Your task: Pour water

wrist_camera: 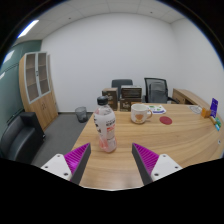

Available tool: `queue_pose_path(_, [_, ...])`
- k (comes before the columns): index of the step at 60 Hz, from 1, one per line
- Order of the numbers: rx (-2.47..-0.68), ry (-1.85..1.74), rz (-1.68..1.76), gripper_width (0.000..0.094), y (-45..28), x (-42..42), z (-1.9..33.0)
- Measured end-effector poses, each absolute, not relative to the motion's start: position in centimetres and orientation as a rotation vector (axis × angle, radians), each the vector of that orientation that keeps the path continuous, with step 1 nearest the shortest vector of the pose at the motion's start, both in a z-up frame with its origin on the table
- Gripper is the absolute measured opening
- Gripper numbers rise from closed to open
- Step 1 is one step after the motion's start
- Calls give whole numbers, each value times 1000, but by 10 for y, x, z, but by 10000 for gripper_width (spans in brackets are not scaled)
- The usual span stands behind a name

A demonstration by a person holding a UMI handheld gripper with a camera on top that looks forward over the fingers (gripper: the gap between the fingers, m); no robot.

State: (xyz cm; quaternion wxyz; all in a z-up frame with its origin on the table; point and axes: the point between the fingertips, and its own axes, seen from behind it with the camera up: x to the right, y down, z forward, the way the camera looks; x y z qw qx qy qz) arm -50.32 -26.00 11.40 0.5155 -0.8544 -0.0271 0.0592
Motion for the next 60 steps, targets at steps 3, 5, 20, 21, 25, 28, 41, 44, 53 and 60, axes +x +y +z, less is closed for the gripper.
queue_pose_path(3, [-2031,-58,137,857,-237,-514,109])
queue_pose_path(5, [-2017,-55,132,854,-222,-520,105])
queue_pose_path(20, [-1947,-32,82,660,-143,-534,78])
queue_pose_path(21, [-1940,-30,83,625,-140,-534,77])
queue_pose_path(25, [-1913,-47,88,493,-130,-537,75])
queue_pose_path(28, [-1892,-59,66,465,-127,-537,78])
queue_pose_path(41, [-1870,-92,76,334,-118,-546,89])
queue_pose_path(44, [-1861,-87,102,334,-113,-552,99])
queue_pose_path(53, [-1803,94,367,332,-85,-565,155])
queue_pose_path(60, [-1736,417,775,330,-55,-571,201])
